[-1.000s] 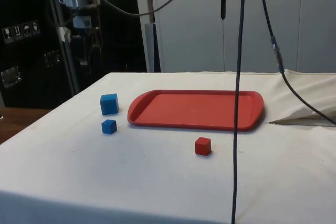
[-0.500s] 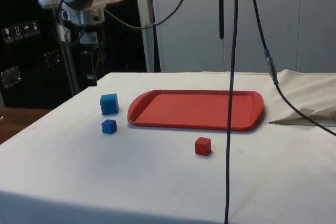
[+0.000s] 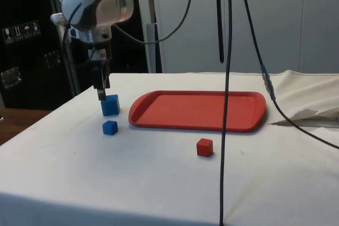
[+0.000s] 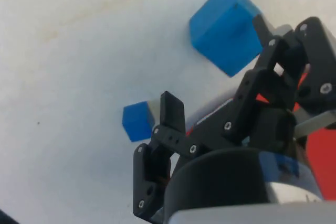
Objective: Pick up the largest block and place it onto the tray.
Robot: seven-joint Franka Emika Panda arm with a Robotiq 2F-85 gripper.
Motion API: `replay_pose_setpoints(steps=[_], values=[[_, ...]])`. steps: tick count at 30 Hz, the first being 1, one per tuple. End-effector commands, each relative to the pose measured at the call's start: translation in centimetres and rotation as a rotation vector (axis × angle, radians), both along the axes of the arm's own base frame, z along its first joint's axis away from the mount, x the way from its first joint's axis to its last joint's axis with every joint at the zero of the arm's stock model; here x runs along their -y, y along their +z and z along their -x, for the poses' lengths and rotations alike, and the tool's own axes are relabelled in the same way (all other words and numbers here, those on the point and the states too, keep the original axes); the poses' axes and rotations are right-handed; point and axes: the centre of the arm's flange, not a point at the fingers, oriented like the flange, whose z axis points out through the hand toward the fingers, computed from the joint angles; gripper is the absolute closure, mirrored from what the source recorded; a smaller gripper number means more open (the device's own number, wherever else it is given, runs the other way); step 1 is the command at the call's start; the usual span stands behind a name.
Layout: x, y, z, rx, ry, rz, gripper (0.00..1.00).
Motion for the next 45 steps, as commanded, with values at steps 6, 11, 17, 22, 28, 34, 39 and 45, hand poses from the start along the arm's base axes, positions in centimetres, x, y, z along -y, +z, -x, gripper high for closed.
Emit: replay_pose_setpoints(steps=[6,11,17,22,28,34,39,45], values=[[1.2,-1.7,-0.3,0.0,0.022,-0.001,0.0],[2.1,-3.1,-0.5,-0.001,0.044,0.0,0.0],[2.3,-3.6,-0.6,-0.001,0.058,0.002,0.0],[2.3,-3.8,-0.5,-0.002,0.064,0.002,0.31],[2.3,-3.9,-0.5,-0.002,0.068,0.002,1.0],[2.3,-3.9,-0.5,-0.002,0.069,0.001,1.0],[2.3,-3.9,-0.5,-0.003,0.068,0.003,1.0],[2.3,-3.8,-0.4,-0.004,0.066,0.003,1.0]])
